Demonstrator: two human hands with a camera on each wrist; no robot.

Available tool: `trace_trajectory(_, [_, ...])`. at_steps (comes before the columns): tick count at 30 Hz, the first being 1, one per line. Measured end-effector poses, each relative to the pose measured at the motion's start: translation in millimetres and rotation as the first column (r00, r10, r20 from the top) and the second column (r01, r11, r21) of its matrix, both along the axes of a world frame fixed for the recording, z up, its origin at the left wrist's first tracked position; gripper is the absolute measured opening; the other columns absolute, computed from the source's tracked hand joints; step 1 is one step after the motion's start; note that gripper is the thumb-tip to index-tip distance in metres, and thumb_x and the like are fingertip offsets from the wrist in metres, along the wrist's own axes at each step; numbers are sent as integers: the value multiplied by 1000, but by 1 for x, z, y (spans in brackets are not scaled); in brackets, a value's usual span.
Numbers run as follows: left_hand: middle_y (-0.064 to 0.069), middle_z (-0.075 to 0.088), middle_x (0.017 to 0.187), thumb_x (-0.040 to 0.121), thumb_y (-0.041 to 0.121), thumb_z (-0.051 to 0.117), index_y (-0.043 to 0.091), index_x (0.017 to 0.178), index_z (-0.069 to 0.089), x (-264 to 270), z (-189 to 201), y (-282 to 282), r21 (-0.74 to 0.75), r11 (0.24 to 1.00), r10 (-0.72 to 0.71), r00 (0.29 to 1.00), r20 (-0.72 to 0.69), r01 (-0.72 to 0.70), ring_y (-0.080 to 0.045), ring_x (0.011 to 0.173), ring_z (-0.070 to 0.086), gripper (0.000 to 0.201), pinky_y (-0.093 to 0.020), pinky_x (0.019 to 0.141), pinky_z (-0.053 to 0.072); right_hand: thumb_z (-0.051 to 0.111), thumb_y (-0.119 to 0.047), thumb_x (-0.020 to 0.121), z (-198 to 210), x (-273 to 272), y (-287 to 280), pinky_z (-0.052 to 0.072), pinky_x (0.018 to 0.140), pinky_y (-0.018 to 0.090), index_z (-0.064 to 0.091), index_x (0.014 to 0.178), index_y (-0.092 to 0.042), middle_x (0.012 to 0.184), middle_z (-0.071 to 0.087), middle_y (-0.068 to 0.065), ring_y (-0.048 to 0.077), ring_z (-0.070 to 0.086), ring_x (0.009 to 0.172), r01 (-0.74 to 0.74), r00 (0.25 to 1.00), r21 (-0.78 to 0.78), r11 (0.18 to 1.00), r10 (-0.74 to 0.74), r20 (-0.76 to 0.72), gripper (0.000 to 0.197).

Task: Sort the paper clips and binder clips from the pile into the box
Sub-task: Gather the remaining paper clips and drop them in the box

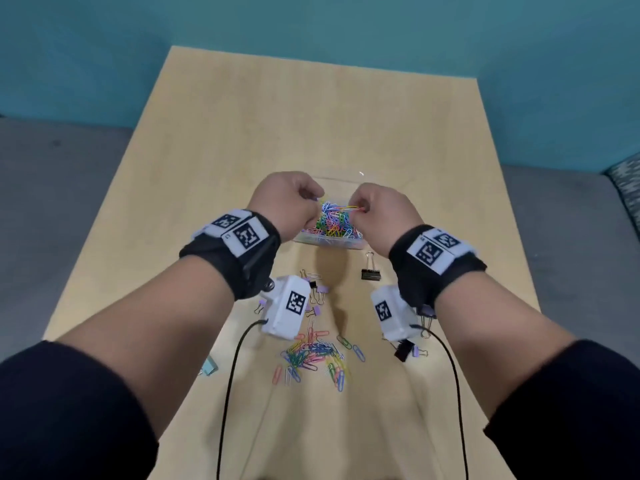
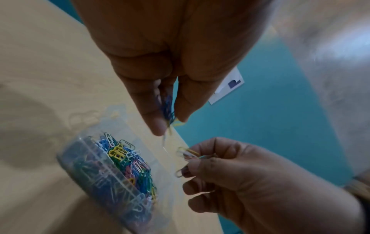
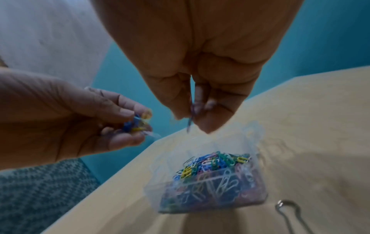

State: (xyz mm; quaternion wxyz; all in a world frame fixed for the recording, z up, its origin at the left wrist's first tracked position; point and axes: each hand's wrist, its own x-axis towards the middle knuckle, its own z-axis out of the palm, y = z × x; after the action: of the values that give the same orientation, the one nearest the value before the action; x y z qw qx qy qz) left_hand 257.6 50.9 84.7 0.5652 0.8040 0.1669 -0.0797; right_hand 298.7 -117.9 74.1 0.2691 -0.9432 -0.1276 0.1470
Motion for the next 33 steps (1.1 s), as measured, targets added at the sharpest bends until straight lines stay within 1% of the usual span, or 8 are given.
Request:
trace_trajectory(2, [-5, 67, 103, 81, 11, 65, 16, 109, 66, 3, -3, 3, 203, 973, -102, 994, -43, 109, -27, 87, 66, 28, -39, 89, 52, 59, -23, 85, 2, 5, -1, 47, 82, 34, 59, 118, -19, 112, 60, 8, 27, 59, 97, -23, 1000, -108, 994, 23, -6, 33])
trace_trajectory(4, [-2, 64, 119, 85, 20, 62, 18, 122, 61, -11, -7, 11, 389, 907, -148, 987, -66, 162, -20, 102, 61, 37, -30, 93, 45, 57, -24, 86, 4, -7, -9, 47, 86, 37, 56, 125, -15, 117, 56, 13, 31, 58, 100, -15, 1000, -119, 993, 18, 25, 40])
trace_trajectory(10, [-2, 59, 120, 89, 25, 54, 18, 123, 59, -133, -38, 11, 506, 811, -306, 950, -62, 294, -21, 108, 57, 35, -29, 92, 43, 47, -22, 92, -19, -130, -45, 41, 95, 33, 48, 129, -15, 124, 51, 7, 26, 50, 114, -316, 943, -145, 938, 293, -160, 38])
trace_trajectory(14, [-4, 41, 145, 87, 25, 54, 19, 136, 45, -208, -71, -6, 557, 669, -478, 859, -185, 492, -24, 135, 34, 50, -34, 111, 30, 43, -22, 92, -47, -202, -58, 12, 116, 27, 26, 146, -11, 153, 27, 6, 24, 17, 145, -440, 890, -204, 875, 394, -228, 57])
trace_trajectory(17, [-7, 49, 139, 75, 28, 65, 15, 130, 51, -226, -83, -15, 666, 503, -586, 784, -205, 550, -28, 130, 41, 58, -37, 108, 37, 53, -29, 80, -61, -225, -54, 39, 106, 44, 39, 140, -7, 146, 42, 14, 31, 34, 138, -524, 852, -283, 803, 495, -172, 66])
trace_trajectory(23, [-6, 54, 133, 78, 22, 65, 10, 130, 53, -210, -88, -19, 717, 532, -564, 820, -97, 451, -27, 121, 50, 55, -36, 103, 43, 46, -12, 81, -61, -194, -29, 33, 111, 44, 32, 143, -2, 148, 37, 14, 33, 30, 138, -530, 834, -290, 796, 551, -12, 64])
trace_trajectory(27, [-3, 61, 122, 75, 19, 68, 11, 126, 56, -205, -88, -19, 723, 528, -554, 826, -104, 445, -25, 112, 56, 53, -32, 96, 48, 43, -12, 79, -74, -191, -17, 35, 109, 46, 32, 143, -1, 149, 36, 15, 36, 30, 139, -584, 800, -308, 751, 598, -58, 65])
trace_trajectory(33, [-5, 47, 142, 86, 28, 28, 9, 134, 49, -209, -101, -22, 736, 430, -591, 779, -209, 523, -31, 126, 46, 55, -42, 97, 47, 16, -17, 75, -72, -206, -34, 40, 103, 43, 34, 141, -7, 144, 39, 10, 31, 34, 133, -490, 865, -265, 831, 501, -29, 70])
